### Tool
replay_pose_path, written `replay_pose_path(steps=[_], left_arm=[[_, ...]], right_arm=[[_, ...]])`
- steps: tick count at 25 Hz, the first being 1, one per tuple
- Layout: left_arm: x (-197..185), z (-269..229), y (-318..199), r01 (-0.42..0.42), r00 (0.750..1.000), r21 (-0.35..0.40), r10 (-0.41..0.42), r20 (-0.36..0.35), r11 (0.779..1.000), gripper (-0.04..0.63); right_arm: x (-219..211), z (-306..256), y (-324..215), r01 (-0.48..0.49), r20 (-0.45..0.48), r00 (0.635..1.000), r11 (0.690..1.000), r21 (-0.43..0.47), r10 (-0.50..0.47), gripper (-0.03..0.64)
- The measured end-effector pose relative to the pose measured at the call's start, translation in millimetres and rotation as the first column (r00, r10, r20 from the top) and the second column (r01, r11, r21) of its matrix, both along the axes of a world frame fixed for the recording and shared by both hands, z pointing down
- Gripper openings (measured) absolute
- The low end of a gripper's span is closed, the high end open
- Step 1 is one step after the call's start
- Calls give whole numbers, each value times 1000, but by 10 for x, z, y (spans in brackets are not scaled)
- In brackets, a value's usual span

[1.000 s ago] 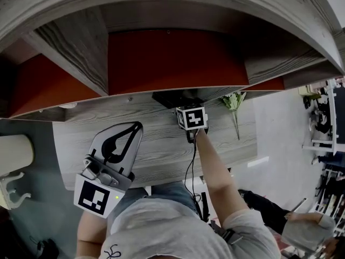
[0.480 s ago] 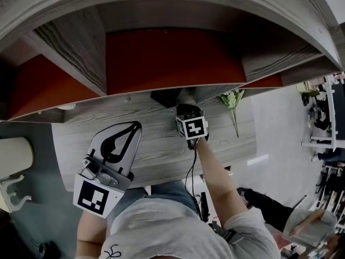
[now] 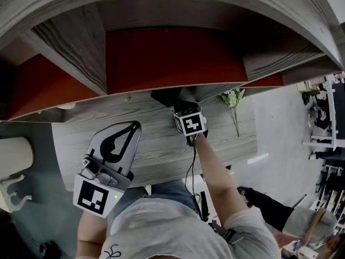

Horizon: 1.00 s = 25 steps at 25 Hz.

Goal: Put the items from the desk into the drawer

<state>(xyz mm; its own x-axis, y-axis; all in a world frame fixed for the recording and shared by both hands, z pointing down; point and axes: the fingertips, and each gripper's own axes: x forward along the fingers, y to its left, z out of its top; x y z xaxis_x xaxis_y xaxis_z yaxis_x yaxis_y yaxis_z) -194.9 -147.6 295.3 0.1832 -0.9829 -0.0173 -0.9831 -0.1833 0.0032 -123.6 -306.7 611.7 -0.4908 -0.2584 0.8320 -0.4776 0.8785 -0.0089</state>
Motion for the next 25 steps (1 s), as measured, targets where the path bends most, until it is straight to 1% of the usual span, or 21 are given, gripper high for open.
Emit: replay_pose_path(steps=[2,4,7,12,16,19,25], left_arm=[[20,-7,-2,-5,1000,4,5,1,1000,9],[31,-9,5,-9,1000,3,9,1,1000,9],[29,-13,26,-11,1000,2,11,4,1000,9],[80,-51,69,-25,1000,14,25,5,1000,9],[133,-81,111,-53,999,26,53,13,998,9],[190,-95,155,-77,997,34,77,15,996,9],[393,-197,287,-152,988,67,151,21,986,9]], right_arm=[[3,0,8,16,-19,1000,1000,25,-16,44],[4,-21,4,16,-18,1000,999,42,-15,39],[6,-95,7,3,17,1000,998,56,-4,8],[48,-196,56,-8,54,999,998,65,4,7],[120,-360,75,-43,100,994,996,82,35,6],[162,-568,133,-57,147,988,993,107,40,6],[317,-949,346,-105,225,972,983,153,69,6]])
